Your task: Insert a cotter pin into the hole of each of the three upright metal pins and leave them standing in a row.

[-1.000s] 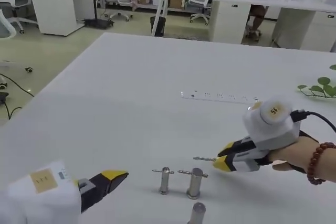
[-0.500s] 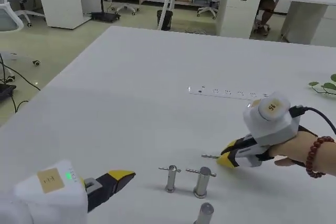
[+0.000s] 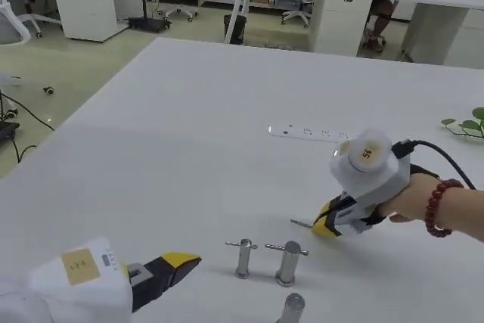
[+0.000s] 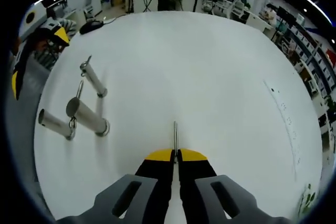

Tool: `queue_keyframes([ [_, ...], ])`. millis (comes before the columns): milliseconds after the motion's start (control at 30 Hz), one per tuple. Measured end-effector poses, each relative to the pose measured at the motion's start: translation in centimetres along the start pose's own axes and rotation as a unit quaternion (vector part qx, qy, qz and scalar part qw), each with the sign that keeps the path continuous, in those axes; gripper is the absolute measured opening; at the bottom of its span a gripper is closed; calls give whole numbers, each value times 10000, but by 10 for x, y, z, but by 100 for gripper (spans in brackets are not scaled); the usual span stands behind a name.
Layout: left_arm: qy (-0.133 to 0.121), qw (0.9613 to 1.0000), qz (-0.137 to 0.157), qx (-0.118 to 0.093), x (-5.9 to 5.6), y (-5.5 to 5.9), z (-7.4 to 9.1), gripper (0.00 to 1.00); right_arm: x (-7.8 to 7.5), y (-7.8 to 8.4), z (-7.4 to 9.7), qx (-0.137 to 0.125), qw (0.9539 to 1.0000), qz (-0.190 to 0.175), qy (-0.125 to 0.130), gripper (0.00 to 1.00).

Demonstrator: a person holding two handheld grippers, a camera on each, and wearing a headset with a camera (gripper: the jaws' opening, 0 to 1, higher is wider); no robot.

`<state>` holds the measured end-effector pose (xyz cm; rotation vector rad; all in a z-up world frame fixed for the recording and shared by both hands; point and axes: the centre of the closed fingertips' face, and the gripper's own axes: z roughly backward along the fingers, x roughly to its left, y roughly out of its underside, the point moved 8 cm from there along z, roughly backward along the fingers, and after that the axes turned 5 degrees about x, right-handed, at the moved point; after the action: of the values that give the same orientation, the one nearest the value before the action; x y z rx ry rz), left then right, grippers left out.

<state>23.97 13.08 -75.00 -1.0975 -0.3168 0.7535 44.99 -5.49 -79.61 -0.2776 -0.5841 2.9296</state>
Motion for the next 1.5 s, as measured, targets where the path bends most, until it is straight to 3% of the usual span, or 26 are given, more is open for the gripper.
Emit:
queue_keyframes([
  [333, -21, 10000, -46, 4, 2, -2, 3, 78, 4, -3, -1, 114, 9992, 358, 105, 2],
  [667, -33, 10000, -19, -18, 5, -7, 5, 72, 7, -5, 12, -40, 9985, 417, 354, 2],
  [1067, 23, 9996, 180, -213, 11, -21, 0, 63, 31, -12, 45, -306, 9921, 884, 837, 2],
  [1300, 61, 9995, 210, -235, 15, -28, -5, 58, 47, -18, 63, -534, 9891, 995, 942, 2],
  [1500, 32, 9988, 353, -331, 18, -32, -11, 45, 62, -25, 72, -777, 9867, 1037, 983, 2],
])
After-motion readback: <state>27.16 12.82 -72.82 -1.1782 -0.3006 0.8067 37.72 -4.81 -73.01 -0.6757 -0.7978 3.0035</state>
